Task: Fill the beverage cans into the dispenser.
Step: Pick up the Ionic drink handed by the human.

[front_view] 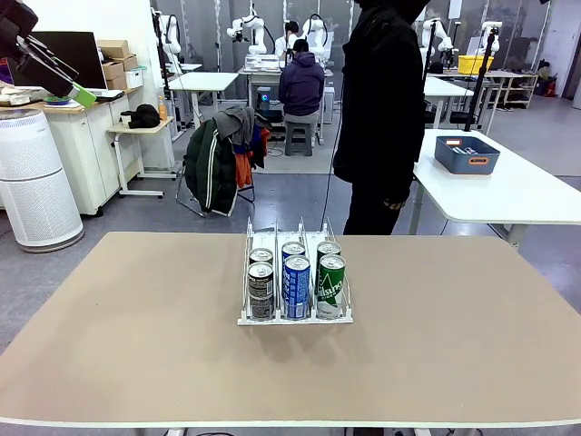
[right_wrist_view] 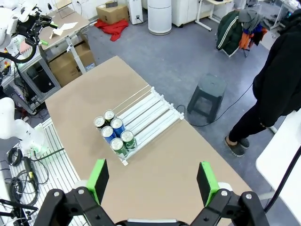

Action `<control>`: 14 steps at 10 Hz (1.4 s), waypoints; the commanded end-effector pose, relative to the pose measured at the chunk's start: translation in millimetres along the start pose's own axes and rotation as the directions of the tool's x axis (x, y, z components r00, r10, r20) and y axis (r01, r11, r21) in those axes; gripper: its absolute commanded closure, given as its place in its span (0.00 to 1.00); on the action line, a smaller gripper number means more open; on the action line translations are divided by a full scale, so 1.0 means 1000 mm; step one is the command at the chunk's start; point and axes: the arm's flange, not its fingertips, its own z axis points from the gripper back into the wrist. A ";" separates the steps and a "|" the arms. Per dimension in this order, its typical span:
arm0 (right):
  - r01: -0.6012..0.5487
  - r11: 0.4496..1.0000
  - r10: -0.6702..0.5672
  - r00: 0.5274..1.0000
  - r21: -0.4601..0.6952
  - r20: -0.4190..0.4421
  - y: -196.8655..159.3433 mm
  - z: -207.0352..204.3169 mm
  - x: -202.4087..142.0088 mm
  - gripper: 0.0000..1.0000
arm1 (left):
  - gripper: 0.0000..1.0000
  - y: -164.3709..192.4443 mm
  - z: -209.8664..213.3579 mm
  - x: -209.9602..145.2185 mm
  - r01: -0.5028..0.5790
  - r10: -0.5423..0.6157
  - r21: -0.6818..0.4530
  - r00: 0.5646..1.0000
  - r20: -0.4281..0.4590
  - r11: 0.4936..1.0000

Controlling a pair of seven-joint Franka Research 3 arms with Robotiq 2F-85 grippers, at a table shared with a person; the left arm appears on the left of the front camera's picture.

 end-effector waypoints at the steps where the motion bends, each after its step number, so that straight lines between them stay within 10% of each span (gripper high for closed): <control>1: 0.054 0.998 -0.054 0.999 0.015 -0.004 0.011 0.000 0.000 0.00 | 0.00 0.000 0.000 -0.001 -0.001 0.001 -0.012 1.000 0.015 1.000; 14: 0.086 0.990 -0.085 0.996 -0.109 0.015 0.036 0.018 -0.016 0.00 | 0.00 0.000 0.000 -0.001 -0.001 0.001 -0.012 1.000 0.015 1.000</control>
